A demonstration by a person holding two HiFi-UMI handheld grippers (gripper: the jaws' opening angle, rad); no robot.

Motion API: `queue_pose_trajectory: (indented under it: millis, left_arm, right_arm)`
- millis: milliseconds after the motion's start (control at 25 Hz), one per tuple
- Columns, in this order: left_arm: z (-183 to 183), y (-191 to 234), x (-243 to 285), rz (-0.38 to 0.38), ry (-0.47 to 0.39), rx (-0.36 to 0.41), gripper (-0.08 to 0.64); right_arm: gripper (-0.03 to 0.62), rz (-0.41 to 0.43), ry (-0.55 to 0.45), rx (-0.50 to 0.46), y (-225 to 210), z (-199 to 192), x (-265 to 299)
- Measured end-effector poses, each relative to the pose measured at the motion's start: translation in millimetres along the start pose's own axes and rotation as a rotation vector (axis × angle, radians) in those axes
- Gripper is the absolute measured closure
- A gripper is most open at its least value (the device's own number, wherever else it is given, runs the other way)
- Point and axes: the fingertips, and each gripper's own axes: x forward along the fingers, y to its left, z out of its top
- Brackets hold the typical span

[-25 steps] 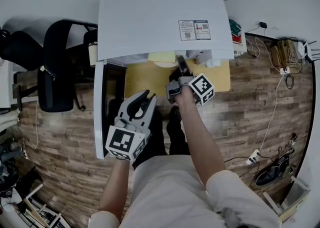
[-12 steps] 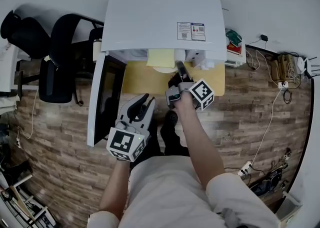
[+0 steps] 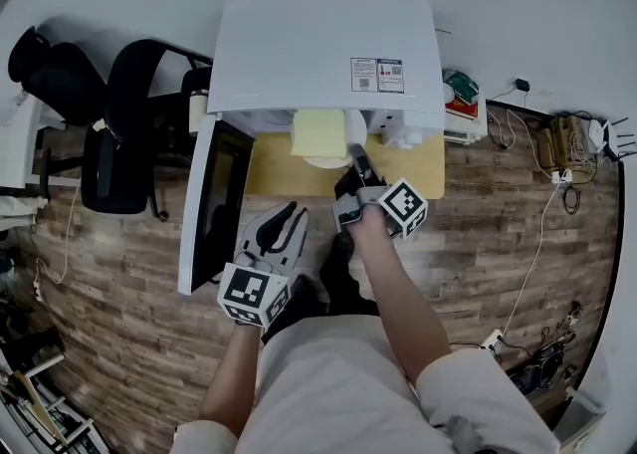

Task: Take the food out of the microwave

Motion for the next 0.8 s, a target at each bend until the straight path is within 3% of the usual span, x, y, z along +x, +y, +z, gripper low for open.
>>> queue_pose_trajectory:
  millis: [320,800]
  left_arm:
    - [-2,-3,-16,-0.045,-0.019,0.011,0.502]
    - [-18,-11,-78,-0.104,-0.056,0.01,0.523]
  right_arm:
    - [0.583,0.006,0.002,-0.02,12,-17,-31]
    - [0.583,0.011,-0.077,0.003,34,-56,-106]
